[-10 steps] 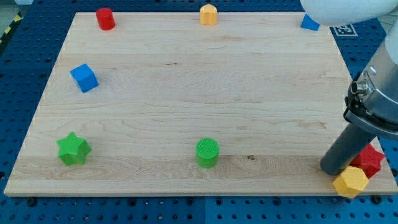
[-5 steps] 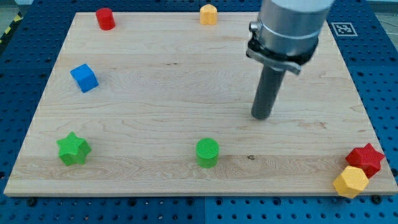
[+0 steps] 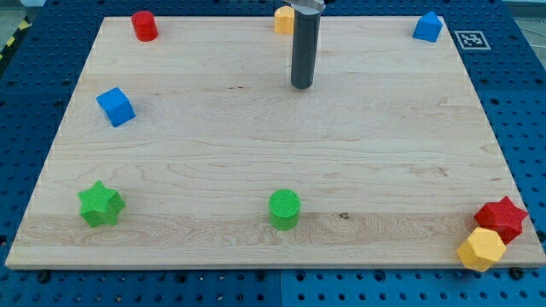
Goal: Move your arm towards the yellow heart
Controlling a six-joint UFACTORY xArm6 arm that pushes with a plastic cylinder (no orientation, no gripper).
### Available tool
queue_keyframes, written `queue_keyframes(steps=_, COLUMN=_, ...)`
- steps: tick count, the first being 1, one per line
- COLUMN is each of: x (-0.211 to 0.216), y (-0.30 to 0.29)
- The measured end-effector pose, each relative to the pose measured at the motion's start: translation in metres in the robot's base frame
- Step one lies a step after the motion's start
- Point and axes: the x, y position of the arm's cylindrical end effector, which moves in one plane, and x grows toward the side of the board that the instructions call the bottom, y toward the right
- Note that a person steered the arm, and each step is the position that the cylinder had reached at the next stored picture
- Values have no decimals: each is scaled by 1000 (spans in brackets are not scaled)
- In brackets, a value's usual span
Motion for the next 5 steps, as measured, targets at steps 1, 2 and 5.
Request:
queue_keyframes(steps=1, x=-4, y=-6)
queue_keyframes(steps=2, x=-27, y=-23)
queue_keyframes(steps=5, x=-44, y=-32)
